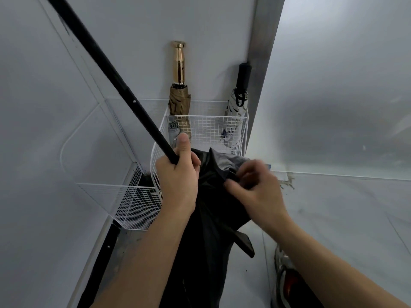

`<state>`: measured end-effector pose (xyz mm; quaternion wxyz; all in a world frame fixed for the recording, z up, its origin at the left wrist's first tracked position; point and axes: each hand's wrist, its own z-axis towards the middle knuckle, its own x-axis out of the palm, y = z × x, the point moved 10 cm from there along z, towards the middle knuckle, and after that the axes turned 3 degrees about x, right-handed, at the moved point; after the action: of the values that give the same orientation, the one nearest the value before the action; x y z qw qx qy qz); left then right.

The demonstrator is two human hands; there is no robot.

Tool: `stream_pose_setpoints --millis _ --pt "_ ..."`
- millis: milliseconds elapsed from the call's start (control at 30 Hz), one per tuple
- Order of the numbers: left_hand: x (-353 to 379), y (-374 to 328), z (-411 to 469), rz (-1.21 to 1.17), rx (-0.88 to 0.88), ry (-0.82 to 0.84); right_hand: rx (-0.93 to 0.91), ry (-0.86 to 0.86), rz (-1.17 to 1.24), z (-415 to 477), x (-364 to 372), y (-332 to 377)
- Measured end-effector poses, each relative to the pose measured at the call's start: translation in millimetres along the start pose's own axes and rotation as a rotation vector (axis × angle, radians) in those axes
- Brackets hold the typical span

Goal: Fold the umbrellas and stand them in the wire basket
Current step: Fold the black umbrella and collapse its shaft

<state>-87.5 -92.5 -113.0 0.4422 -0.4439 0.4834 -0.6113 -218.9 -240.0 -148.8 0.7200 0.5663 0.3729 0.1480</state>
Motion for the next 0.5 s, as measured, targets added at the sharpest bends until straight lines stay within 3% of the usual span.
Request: stream_pose_setpoints --millis 67,167,367,433,500 --pt "1.7 0.9 -1.4 0.029 0.012 0.02 0.006 -0.023 -0.006 7.0 -15.4 2.5" --pt "8.1 3.8 -5.6 0.06 0.026 0.072 0.045 0.165 0.044 8.0 -0.9 -1.1" --pt "-1.2 9.2 3.1 0.16 0.033 0.014 0.049 -0.138 0.145 16.8 -39.2 -5.4" --pt "-13.8 9.5 9.6 0.207 0.035 -0.064 0.012 -0.149 0.144 14.0 -43.1 -0.9" --pt "-23.2 9.3 13.7 0.201 0.025 -0.115 -0.063 -0.051 0.066 3.6 -31.5 10.5"
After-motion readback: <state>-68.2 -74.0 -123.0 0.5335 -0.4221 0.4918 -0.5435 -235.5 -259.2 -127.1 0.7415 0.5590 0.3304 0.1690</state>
